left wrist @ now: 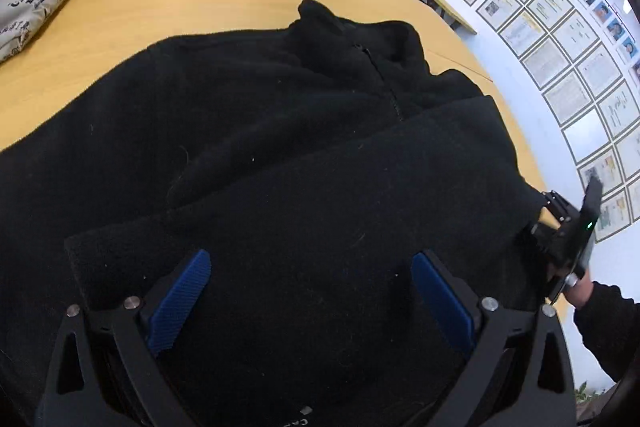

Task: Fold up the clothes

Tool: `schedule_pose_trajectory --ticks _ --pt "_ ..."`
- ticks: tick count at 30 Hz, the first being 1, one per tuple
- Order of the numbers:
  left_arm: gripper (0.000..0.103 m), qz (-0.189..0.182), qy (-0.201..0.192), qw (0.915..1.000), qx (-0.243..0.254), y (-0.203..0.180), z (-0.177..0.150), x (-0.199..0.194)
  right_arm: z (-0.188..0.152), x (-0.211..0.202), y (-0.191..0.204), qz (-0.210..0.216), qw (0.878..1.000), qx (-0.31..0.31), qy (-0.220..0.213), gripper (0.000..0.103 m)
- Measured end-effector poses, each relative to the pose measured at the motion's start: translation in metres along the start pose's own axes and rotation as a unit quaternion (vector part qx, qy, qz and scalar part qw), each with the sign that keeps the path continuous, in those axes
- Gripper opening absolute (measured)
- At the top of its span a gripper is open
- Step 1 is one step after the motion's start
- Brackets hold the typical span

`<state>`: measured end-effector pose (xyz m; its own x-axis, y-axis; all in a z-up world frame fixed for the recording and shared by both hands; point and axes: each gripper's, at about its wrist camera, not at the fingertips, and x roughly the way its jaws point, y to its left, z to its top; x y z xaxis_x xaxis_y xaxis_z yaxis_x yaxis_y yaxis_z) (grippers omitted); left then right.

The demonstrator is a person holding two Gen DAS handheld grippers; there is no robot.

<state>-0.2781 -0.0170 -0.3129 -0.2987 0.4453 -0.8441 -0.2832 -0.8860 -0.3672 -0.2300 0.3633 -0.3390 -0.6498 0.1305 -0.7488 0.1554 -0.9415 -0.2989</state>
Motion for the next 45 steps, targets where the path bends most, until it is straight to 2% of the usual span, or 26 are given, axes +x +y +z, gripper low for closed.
schedule_pose_trajectory --ticks 3,6,7,8,9,11,15,18,20,22,23,24,28,30,32,34,35,37,38,39,42,45 --pt "0.103 0.000 -0.015 0.9999 0.005 -0.004 -0.002 0.007 -0.002 -0.013 -0.030 0.013 0.997 0.069 -0.029 0.021" --pt "0.103 -0.001 -0.027 0.9996 0.011 -0.008 -0.002 0.010 -0.019 0.000 -0.055 0.029 0.994 0.108 -0.001 0.028" --pt "0.103 0.000 -0.029 0.9995 0.013 -0.010 -0.002 0.012 -0.023 0.005 -0.064 0.036 0.992 0.123 0.005 0.041" --pt "0.103 0.001 -0.027 0.9996 0.012 -0.012 -0.001 0.012 -0.027 0.010 -0.072 0.042 0.989 0.138 0.012 0.049" --pt "0.103 0.000 -0.025 0.9997 0.008 -0.013 0.000 0.012 -0.023 0.006 -0.077 0.047 0.990 0.134 0.013 0.057" --pt "0.103 -0.007 -0.022 0.9997 0.003 -0.013 0.000 0.010 -0.015 -0.003 -0.086 0.058 0.990 0.125 0.014 0.061" --pt "0.103 -0.011 -0.028 0.9995 0.012 -0.011 -0.021 -0.004 0.010 -0.055 -0.089 0.099 0.991 0.090 -0.031 0.062" --pt "0.103 -0.014 -0.028 0.9995 0.010 -0.009 -0.036 -0.004 0.027 -0.083 -0.080 0.099 0.993 0.046 -0.047 0.063" --pt "0.103 0.002 -0.030 0.9992 0.025 -0.014 -0.039 0.000 0.023 -0.092 -0.076 0.091 0.995 0.028 -0.037 0.063" --pt "0.103 0.015 -0.032 0.9987 0.036 -0.020 -0.037 0.007 0.036 -0.097 -0.078 0.103 0.994 0.033 -0.028 0.063" --pt "0.103 0.019 -0.034 0.9986 0.037 -0.022 -0.035 0.010 0.043 -0.107 -0.079 0.113 0.992 0.046 -0.042 0.063" --pt "0.103 0.021 -0.037 0.9985 0.034 -0.023 -0.032 0.013 0.049 -0.117 -0.081 0.122 0.989 0.059 -0.056 0.065" --pt "0.103 0.016 -0.044 0.9984 0.030 -0.021 -0.028 0.018 0.080 -0.136 -0.073 0.146 0.978 0.084 -0.119 0.094" --pt "0.103 0.013 -0.046 0.9983 0.032 -0.020 -0.029 0.017 0.094 -0.116 -0.063 0.165 0.977 0.089 -0.101 0.096" --pt "0.103 0.012 -0.048 0.9981 0.036 -0.019 -0.034 0.014 0.103 -0.072 -0.040 0.156 0.984 0.071 -0.052 0.093" --pt "0.103 0.006 -0.048 0.9985 0.025 -0.017 -0.036 0.009 0.102 -0.024 -0.021 0.149 0.987 0.066 0.000 0.081" --pt "0.103 0.002 -0.048 0.9987 0.019 -0.014 -0.038 0.005 0.097 0.004 -0.017 0.148 0.985 0.081 0.036 0.079" --pt "0.103 -0.013 -0.061 0.9980 -0.003 -0.008 -0.043 -0.007 0.080 0.040 -0.018 0.144 0.981 0.108 0.079 0.070" --pt "0.103 -0.015 -0.069 0.9975 -0.011 -0.004 -0.047 -0.016 0.071 0.058 -0.019 0.142 0.977 0.121 0.100 0.070" --pt "0.103 -0.006 -0.081 0.9965 -0.022 0.002 -0.053 -0.029 0.069 0.056 -0.018 0.133 0.983 0.107 0.073 0.072" --pt "0.103 0.032 -0.126 0.9898 -0.059 0.023 -0.074 -0.080 0.062 0.056 -0.021 0.128 0.987 0.080 0.058 0.078" --pt "0.103 0.071 -0.169 0.9737 -0.135 0.066 -0.105 -0.146 0.062 0.059 -0.027 0.119 0.990 0.063 0.042 0.083"
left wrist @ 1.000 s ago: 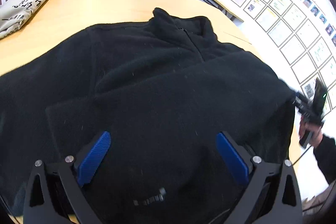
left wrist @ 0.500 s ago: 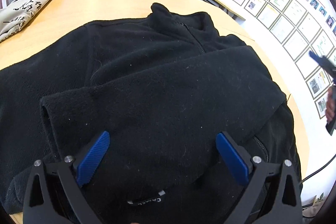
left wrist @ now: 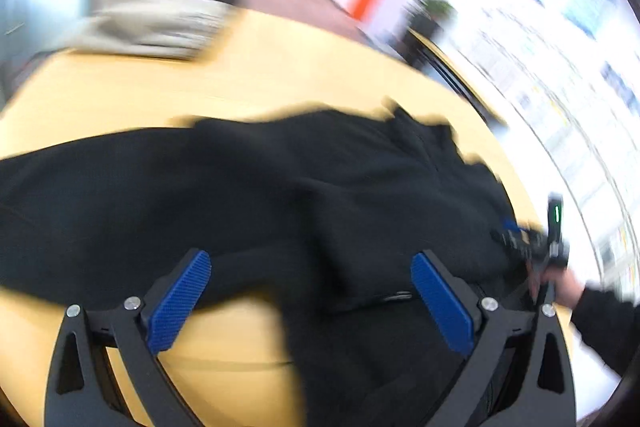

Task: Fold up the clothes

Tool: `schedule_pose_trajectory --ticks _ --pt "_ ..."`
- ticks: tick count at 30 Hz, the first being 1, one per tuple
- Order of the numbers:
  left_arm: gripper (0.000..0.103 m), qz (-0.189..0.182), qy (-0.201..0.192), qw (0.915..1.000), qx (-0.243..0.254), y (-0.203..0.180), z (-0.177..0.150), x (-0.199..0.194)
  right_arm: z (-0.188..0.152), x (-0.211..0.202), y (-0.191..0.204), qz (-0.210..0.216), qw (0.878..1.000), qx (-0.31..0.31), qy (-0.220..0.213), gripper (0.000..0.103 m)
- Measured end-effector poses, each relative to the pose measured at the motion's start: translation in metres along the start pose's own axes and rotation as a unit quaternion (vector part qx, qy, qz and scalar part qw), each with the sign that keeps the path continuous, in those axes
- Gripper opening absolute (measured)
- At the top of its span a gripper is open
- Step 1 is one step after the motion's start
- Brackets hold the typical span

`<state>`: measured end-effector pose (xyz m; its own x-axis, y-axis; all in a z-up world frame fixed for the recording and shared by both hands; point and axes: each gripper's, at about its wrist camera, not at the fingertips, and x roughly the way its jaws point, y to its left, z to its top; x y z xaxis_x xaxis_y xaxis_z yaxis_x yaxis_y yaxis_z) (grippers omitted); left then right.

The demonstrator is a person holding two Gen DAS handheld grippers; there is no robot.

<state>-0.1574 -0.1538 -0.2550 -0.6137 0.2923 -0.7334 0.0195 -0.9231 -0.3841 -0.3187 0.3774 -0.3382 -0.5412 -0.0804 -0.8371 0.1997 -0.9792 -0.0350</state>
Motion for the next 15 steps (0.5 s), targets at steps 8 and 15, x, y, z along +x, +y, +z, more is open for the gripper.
schedule_pose_trajectory --ticks 8,15 --pt "0.103 0.082 -0.072 0.9440 -0.311 0.200 -0.024 -0.116 0.001 -0.023 0.027 -0.006 0.999 -0.005 -0.049 0.084" --pt "0.103 0.085 -0.086 0.8750 -0.469 0.304 -0.043 -0.083 -0.002 -0.061 0.103 0.063 0.994 0.017 -0.091 0.084"
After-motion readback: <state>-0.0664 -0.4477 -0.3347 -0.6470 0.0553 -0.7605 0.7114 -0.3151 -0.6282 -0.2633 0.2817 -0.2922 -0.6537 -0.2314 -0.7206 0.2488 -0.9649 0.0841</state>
